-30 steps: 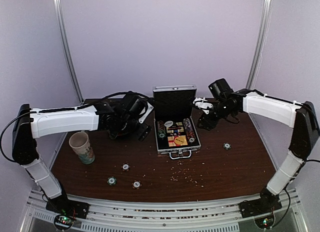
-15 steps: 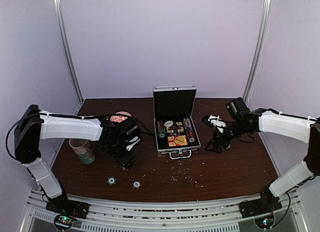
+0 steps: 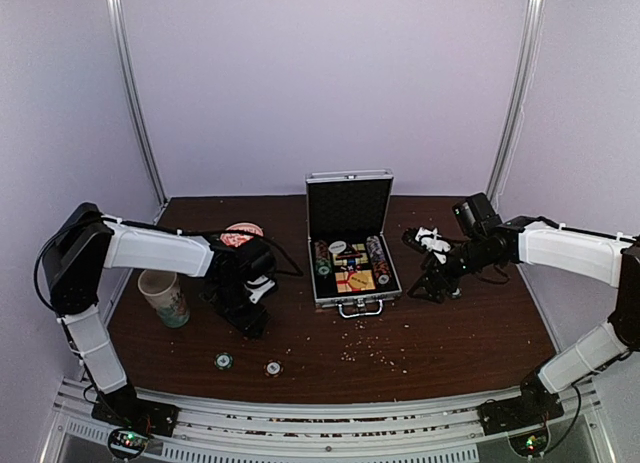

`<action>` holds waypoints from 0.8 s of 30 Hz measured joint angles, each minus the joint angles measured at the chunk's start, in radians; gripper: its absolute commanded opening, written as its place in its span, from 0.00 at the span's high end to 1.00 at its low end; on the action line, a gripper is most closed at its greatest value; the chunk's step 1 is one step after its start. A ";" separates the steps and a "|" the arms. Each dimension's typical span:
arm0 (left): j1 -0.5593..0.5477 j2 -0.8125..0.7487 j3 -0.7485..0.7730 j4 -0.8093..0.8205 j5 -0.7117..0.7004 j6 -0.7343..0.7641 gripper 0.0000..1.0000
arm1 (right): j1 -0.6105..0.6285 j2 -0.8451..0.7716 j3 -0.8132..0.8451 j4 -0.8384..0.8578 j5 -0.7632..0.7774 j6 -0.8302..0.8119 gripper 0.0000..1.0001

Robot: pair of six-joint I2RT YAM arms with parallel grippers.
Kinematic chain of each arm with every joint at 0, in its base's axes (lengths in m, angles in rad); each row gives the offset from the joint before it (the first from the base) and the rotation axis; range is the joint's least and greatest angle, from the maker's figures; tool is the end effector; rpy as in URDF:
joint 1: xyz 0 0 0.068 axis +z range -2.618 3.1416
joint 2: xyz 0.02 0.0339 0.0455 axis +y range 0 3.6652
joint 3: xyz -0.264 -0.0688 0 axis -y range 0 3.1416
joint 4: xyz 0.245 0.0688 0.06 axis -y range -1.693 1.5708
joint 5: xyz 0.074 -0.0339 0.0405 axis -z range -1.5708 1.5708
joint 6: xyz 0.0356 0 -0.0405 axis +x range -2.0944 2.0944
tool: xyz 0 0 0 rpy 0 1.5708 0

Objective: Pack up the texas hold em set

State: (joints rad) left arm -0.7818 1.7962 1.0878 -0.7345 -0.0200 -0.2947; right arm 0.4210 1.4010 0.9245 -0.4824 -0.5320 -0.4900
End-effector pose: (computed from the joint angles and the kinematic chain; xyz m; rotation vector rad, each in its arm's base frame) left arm 0.2262 -0.2236 0.1483 0.7266 2.9320 -0.0732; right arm 0.2489 0.1312 0.2290 -1.2637 2.1017 0.6387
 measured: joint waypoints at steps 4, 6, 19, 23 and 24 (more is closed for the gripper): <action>0.005 0.001 0.000 0.000 0.004 0.009 0.45 | 0.000 0.004 0.000 0.000 -0.005 -0.009 0.11; 0.006 0.001 0.001 -0.001 0.004 0.009 0.45 | 0.000 0.012 0.000 -0.002 -0.006 -0.013 0.12; 0.006 0.002 0.004 -0.016 0.003 0.013 0.41 | 0.000 0.039 0.000 -0.034 -0.014 -0.032 0.13; 0.006 0.004 0.008 -0.032 0.006 0.016 0.46 | 0.000 0.040 0.000 -0.041 -0.016 -0.036 0.14; 0.006 0.004 0.009 -0.039 0.006 0.016 0.47 | 0.000 0.040 0.000 -0.043 -0.016 -0.036 0.14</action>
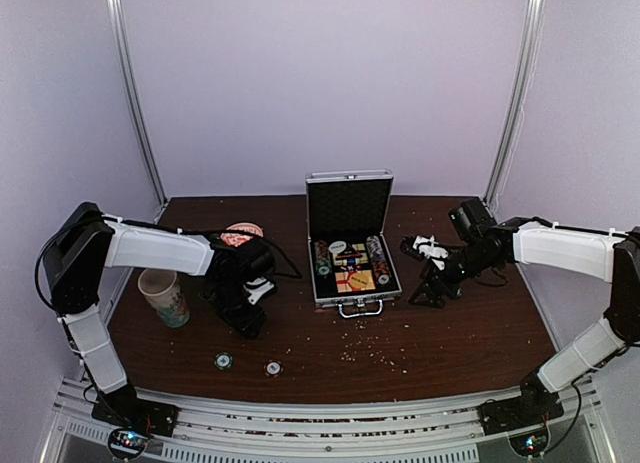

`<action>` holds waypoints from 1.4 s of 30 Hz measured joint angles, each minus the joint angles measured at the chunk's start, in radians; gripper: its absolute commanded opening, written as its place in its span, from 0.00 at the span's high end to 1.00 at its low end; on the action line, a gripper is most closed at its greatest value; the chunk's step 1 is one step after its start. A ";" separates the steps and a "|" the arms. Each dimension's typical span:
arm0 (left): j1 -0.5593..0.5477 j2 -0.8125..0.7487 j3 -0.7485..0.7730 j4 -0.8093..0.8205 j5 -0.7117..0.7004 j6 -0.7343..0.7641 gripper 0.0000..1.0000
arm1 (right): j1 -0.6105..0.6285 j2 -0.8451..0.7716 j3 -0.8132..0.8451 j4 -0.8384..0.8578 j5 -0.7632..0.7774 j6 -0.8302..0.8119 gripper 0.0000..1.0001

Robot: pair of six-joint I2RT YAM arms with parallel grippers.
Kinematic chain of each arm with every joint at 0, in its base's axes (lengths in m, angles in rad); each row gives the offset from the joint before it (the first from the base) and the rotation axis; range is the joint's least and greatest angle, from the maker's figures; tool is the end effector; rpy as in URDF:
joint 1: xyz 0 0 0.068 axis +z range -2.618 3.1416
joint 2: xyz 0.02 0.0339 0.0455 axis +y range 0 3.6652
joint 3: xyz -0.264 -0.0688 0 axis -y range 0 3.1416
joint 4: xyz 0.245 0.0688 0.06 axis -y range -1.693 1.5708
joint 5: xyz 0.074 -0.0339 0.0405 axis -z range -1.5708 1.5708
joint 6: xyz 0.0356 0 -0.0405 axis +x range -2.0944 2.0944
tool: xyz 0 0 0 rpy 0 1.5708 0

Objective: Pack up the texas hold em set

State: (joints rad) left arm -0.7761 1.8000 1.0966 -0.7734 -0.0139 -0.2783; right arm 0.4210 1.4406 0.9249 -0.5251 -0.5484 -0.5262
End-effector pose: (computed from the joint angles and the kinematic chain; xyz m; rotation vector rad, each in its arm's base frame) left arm 0.2258 -0.2210 0.1488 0.7511 2.9591 -0.0539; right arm 0.2491 0.1319 0.2166 -1.3150 2.1458 0.6691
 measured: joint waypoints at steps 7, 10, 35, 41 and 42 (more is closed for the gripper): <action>0.000 0.002 0.003 -0.028 0.006 0.008 0.57 | 0.000 0.009 0.003 -0.006 -0.006 -0.003 0.16; 0.000 0.009 0.012 -0.038 0.009 0.010 0.62 | 0.000 0.011 0.005 -0.009 -0.009 -0.005 0.16; -0.260 0.211 0.529 0.143 0.005 0.054 0.67 | -0.039 0.016 0.018 0.028 0.044 0.067 0.19; -0.266 0.341 0.647 0.268 -0.018 0.075 0.67 | -0.062 0.016 0.018 0.045 0.074 0.091 0.19; -0.266 0.361 0.668 0.284 -0.025 0.079 0.67 | -0.064 0.016 0.018 0.048 0.078 0.093 0.19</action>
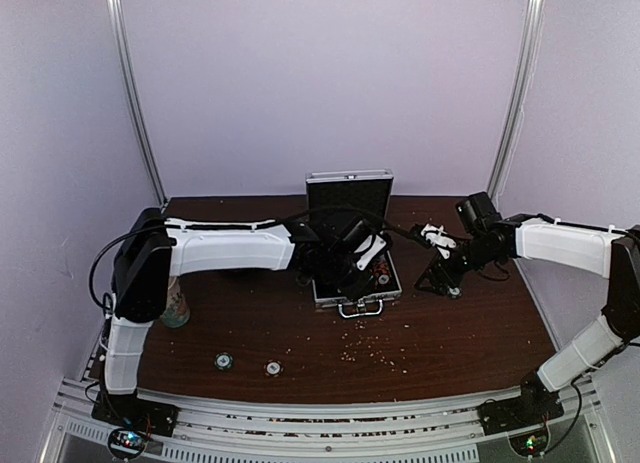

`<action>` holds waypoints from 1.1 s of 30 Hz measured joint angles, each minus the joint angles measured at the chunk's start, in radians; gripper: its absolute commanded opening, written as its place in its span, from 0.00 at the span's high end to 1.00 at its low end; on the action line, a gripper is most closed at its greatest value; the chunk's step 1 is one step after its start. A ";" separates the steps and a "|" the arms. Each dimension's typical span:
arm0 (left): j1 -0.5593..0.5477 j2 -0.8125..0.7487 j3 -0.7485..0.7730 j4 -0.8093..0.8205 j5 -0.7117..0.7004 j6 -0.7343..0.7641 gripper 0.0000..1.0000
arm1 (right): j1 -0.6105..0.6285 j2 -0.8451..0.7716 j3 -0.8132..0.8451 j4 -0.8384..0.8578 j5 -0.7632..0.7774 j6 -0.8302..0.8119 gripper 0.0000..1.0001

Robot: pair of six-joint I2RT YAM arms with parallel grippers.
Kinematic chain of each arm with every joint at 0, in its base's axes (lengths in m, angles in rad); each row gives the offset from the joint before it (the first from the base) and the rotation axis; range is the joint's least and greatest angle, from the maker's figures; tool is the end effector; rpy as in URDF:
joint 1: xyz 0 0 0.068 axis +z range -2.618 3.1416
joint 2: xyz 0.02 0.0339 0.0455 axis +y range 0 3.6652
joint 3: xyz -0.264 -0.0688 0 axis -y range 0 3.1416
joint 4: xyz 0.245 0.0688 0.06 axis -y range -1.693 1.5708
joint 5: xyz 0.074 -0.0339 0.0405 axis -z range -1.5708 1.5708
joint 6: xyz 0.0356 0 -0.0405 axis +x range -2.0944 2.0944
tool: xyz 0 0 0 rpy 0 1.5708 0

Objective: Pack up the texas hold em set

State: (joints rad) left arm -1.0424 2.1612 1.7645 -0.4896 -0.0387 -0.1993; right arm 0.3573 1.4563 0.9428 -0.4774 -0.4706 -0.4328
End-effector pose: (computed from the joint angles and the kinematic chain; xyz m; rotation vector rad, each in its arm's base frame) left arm 0.2459 -0.4185 0.2086 1.0156 2.3072 -0.4828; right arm 0.2666 0.1168 0.2192 -1.1230 2.2303 0.5686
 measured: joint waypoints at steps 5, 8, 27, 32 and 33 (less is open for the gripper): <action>0.000 0.126 0.140 0.062 -0.044 0.027 0.67 | -0.009 0.000 0.000 0.005 0.006 0.014 0.19; 0.000 0.192 0.210 0.085 -0.077 0.043 0.67 | -0.011 0.000 0.000 0.005 0.007 0.016 0.19; 0.000 0.304 0.276 0.128 -0.167 0.090 0.58 | -0.028 0.003 0.000 0.003 0.023 0.018 0.19; 0.000 0.307 0.276 0.131 -0.172 0.093 0.50 | -0.028 0.004 0.000 0.003 0.023 0.018 0.19; 0.000 0.307 0.276 0.132 -0.175 0.093 0.48 | -0.028 0.004 0.000 0.003 0.023 0.018 0.19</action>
State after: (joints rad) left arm -1.0424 2.4687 2.0407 -0.3580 -0.2138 -0.1062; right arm 0.3290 1.4601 0.9428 -0.4740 -0.4480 -0.4145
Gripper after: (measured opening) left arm 0.479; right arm 0.812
